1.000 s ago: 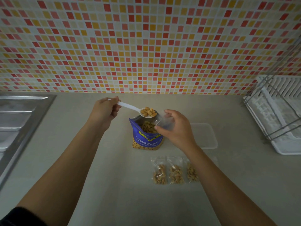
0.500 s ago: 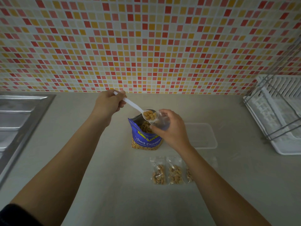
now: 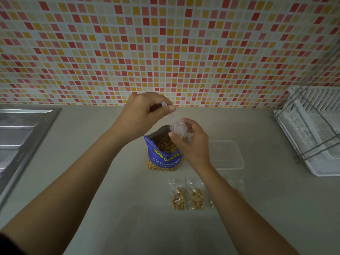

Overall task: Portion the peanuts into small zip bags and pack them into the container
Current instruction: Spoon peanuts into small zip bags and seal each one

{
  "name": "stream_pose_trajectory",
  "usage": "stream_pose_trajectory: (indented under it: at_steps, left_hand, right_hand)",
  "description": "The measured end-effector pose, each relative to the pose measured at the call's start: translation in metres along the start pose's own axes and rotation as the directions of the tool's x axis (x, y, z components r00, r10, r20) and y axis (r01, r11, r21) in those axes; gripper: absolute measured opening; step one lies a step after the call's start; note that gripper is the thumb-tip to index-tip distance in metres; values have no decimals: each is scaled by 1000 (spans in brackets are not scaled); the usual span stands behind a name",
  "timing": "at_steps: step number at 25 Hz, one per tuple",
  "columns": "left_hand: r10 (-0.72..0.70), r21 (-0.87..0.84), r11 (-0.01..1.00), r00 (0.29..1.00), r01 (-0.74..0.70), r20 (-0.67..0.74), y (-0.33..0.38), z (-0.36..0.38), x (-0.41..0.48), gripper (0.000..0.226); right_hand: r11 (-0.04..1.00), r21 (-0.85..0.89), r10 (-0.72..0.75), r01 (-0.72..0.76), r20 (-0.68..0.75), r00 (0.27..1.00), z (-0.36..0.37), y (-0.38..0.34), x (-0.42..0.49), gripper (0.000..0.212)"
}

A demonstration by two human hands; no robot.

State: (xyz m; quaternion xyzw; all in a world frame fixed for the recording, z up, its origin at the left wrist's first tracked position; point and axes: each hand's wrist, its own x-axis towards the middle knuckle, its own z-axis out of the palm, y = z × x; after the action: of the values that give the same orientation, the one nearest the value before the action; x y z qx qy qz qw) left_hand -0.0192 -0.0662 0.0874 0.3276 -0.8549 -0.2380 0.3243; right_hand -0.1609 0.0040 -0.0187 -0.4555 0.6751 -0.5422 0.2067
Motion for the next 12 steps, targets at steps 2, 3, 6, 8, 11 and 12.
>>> stream_pose_trajectory:
  at_steps: [2,3,6,8,11,12]
  left_hand:
    - [51,2,999,999,-52,18,2,-2,-1,25]
    - [58,2,998,998,-58,20,2,-3,-2,26]
    - [-116,-133,987,978,94,-173,-7,-14,0,20]
    - [-344,-370,904,878,214,-333,-21,-20,1,19]
    - [-387,-242,914,882,327,-270,-38,-6,-8,20]
    - [-341,-120,939,919,322,-199,-42,6,-14,20]
  right_hand:
    - [1000,2,-1,1,-4,1000,0,1,0,53]
    - [1000,-3,-2,2,-3,1000,0,2,0,52]
    - [999,26,43,-44,11,999,-4,4,0,49]
    - [995,57,77,-79,32,997,-9,7,0,49]
    - [991,80,104,-107,35,994,-16,14,-1,49]
    - [990,74,119,-123,49,992,-17,15,-2,49]
